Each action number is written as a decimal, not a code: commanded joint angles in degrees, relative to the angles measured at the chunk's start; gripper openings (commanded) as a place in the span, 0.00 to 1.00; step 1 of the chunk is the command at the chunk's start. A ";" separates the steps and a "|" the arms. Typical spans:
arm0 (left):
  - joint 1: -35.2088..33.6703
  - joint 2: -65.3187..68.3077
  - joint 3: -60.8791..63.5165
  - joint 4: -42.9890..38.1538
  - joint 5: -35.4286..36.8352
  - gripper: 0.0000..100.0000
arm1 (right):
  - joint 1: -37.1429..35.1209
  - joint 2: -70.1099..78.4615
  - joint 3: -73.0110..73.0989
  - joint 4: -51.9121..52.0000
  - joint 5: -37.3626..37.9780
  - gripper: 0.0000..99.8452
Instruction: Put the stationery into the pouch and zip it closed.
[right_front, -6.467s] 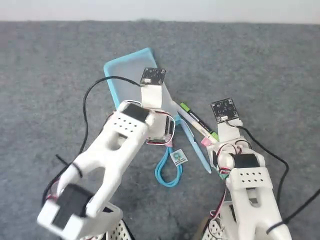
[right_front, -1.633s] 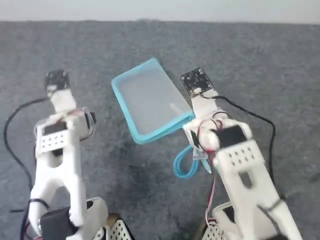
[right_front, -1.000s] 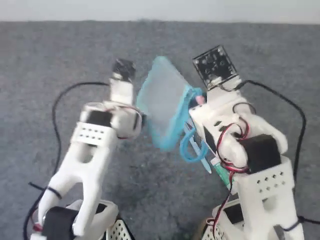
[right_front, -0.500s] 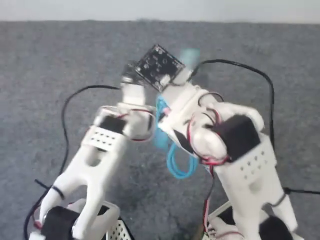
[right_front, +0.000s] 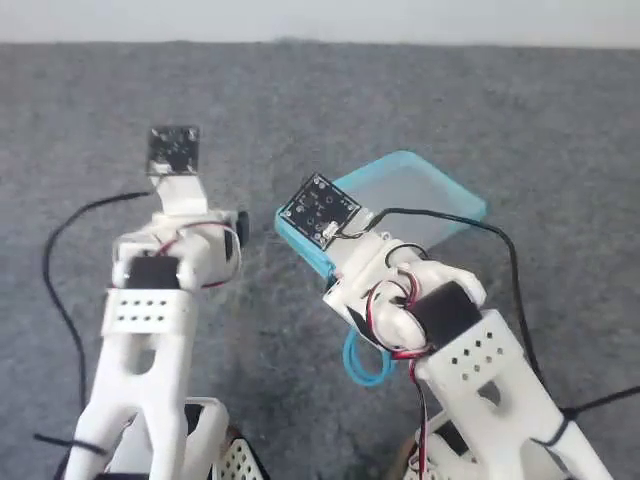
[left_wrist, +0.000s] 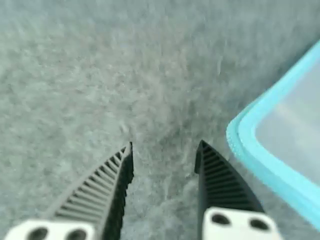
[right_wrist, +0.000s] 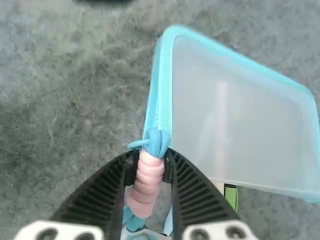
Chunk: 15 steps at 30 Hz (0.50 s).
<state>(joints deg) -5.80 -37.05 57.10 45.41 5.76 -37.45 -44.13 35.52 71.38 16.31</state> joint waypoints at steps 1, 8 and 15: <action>2.81 1.05 4.18 -9.76 -0.62 0.20 | 1.80 -1.36 -8.88 2.86 0.62 0.01; -0.44 -0.62 -5.32 -6.15 -0.26 0.20 | 1.89 3.12 -16.97 12.35 0.79 0.01; 8.00 0.97 -14.64 -2.81 -0.44 0.20 | -1.19 0.04 -11.96 10.33 2.81 0.01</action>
<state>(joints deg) -2.29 -35.03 47.34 42.15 6.02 -36.66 -41.23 24.00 82.90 17.98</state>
